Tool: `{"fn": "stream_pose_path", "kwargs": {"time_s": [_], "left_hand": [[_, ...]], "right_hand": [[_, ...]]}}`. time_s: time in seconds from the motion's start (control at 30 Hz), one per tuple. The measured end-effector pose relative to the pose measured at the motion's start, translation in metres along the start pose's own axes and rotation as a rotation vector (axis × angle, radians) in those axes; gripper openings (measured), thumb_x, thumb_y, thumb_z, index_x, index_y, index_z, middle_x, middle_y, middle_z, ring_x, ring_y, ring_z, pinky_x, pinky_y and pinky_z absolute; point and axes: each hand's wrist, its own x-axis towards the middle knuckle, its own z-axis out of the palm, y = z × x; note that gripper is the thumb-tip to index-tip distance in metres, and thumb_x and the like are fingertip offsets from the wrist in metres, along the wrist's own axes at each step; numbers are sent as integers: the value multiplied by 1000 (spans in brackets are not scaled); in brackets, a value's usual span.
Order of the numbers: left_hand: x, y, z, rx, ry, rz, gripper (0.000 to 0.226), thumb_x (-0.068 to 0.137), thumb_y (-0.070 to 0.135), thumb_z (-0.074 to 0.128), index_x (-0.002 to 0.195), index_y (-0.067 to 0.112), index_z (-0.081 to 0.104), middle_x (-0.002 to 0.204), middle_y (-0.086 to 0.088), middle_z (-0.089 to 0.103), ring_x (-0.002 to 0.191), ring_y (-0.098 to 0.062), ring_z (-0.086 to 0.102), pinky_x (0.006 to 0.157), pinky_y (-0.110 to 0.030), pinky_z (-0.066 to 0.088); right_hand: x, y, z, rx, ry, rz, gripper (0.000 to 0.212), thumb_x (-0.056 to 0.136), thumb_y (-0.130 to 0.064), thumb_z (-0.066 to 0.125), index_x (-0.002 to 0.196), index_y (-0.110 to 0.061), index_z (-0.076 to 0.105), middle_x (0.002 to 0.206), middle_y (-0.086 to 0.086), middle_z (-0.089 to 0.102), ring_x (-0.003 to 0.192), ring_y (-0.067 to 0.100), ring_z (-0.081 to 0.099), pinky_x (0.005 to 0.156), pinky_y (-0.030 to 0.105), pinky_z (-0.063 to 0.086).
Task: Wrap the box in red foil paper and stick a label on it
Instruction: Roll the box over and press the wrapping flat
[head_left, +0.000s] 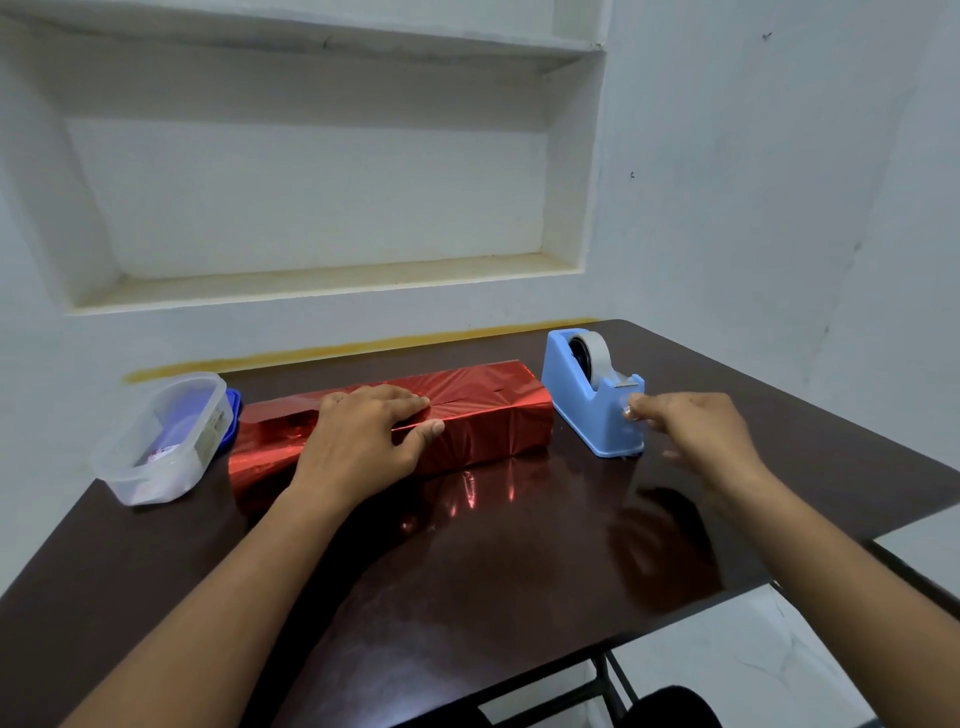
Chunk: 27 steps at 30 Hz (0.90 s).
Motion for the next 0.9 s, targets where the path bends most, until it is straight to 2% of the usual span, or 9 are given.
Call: {"fn": "stream_pose_path", "kwargs": {"time_s": [0.07, 0.17, 0.23, 0.3, 0.37, 0.43, 0.6, 0.77, 0.9], "left_hand": [[-1, 0, 0, -11, 15, -1, 67, 89, 75, 41, 123, 29, 76, 125, 12, 70, 114, -10, 65, 97, -49, 52], [-1, 1, -1, -3, 11, -10, 67, 89, 75, 41, 126, 30, 74, 122, 11, 68, 111, -11, 66, 95, -47, 51], [0, 1, -2, -13, 9, -22, 70, 89, 75, 42, 133, 30, 70, 121, 7, 71, 112, -15, 67, 97, -47, 51], [-1, 1, -3, -37, 8, -43, 76, 86, 75, 43, 145, 30, 58, 117, 7, 72, 112, -18, 67, 99, -48, 49], [-2, 2, -5, -62, 10, -46, 82, 86, 74, 48, 154, 30, 46, 115, 9, 73, 113, -17, 67, 101, -49, 48], [-1, 2, -5, -77, 21, -51, 87, 88, 71, 57, 160, 29, 35, 116, 12, 73, 115, -16, 67, 104, -47, 47], [0, 1, -4, -104, 26, -79, 104, 87, 70, 62, 165, 21, 15, 120, 12, 74, 119, -17, 66, 109, -43, 41], [1, 1, -3, -114, 23, -94, 107, 87, 70, 62, 165, 18, 12, 122, 12, 74, 121, -19, 65, 112, -44, 39], [1, 1, -2, -109, 47, -82, 102, 87, 69, 63, 164, 18, 19, 121, 11, 74, 116, -21, 67, 109, -45, 42]], "right_hand": [[-19, -21, 4, -42, -67, -167, 10, 80, -37, 79, 80, -28, 84, 98, -10, 78, 103, 11, 66, 85, 33, 52], [-31, -47, 16, -83, -283, -292, 13, 88, -43, 76, 82, -35, 84, 95, -17, 78, 105, 4, 67, 92, 32, 52], [-31, -64, 30, -145, -406, -323, 18, 91, -40, 73, 84, -27, 84, 88, -16, 78, 94, -2, 69, 89, 27, 51], [-24, -82, 49, -221, -505, -341, 23, 93, -32, 73, 85, -12, 81, 79, -13, 75, 81, -1, 66, 79, 21, 47], [-15, -101, 67, -306, -612, -342, 24, 92, -29, 72, 81, -9, 78, 73, -4, 68, 76, 9, 58, 75, 29, 42], [-4, -118, 85, -395, -737, -318, 20, 92, -27, 70, 76, -17, 77, 66, -5, 63, 67, 11, 52, 73, 33, 39], [28, -143, 132, -661, -928, -267, 22, 93, -25, 66, 75, -16, 74, 62, -4, 55, 56, 12, 45, 60, 28, 35], [43, -144, 165, -817, -1047, -195, 26, 95, -23, 61, 73, -13, 68, 60, -3, 51, 51, 10, 40, 53, 26, 28], [48, -139, 177, -894, -1038, -156, 26, 91, -25, 64, 68, -15, 69, 57, -4, 51, 50, 9, 37, 51, 26, 23]]}}
